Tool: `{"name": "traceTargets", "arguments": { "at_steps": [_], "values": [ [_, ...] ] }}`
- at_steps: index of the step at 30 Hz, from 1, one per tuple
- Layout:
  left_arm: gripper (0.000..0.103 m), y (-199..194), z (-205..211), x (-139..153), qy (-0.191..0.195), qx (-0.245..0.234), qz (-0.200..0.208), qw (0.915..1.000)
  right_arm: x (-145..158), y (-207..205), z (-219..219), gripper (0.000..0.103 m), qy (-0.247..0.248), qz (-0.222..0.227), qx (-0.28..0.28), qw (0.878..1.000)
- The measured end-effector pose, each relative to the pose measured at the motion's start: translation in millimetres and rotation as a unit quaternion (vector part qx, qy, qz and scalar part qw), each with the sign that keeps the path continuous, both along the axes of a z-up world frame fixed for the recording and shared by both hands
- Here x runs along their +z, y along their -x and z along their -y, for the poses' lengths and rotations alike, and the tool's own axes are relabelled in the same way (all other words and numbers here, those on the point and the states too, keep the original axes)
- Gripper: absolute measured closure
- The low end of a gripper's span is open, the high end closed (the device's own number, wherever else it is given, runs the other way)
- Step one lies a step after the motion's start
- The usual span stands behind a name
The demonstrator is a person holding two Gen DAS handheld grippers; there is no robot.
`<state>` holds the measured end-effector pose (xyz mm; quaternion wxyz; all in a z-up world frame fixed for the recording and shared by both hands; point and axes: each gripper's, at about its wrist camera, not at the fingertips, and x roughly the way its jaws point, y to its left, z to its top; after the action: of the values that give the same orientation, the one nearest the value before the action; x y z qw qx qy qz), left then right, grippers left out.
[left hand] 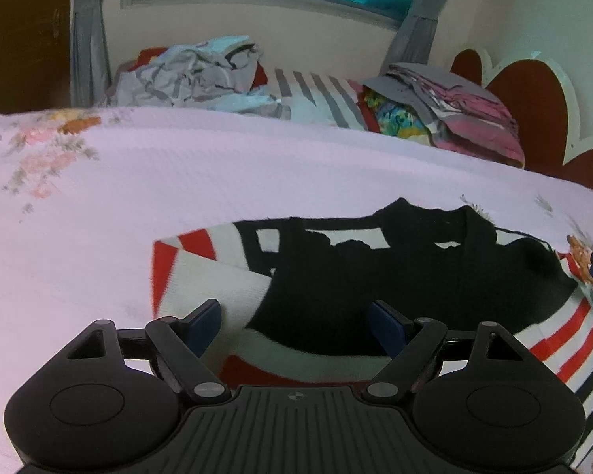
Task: Fold small clothes
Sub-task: 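Lower the hem onto the collar section and open both tools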
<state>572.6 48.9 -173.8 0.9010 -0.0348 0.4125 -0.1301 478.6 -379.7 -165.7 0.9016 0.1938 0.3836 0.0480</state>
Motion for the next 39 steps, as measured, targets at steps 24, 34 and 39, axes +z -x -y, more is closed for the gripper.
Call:
{"name": "traceTargets", "arguments": {
  "at_steps": [24, 34, 39],
  "values": [
    [0.098, -1.5, 5.3, -8.9, 0.011, 0.01, 0.034, 0.9993, -37.5, -41.2, -43.5, 0.081, 0.079, -0.028, 0.084, 0.993],
    [0.098, -5.2, -11.8, -5.8, -0.004, 0.069, 0.075, 0.9948, -12.3, -41.9, -33.9, 0.098, 0.083, 0.022, 0.04, 0.996],
    [0.098, 2.9, -7.9, -23.3, -0.022, 0.08, 0.078, 0.9935, -42.9, -45.3, -25.9, 0.098, 0.102, -0.028, 0.013, 0.994]
  ]
}}
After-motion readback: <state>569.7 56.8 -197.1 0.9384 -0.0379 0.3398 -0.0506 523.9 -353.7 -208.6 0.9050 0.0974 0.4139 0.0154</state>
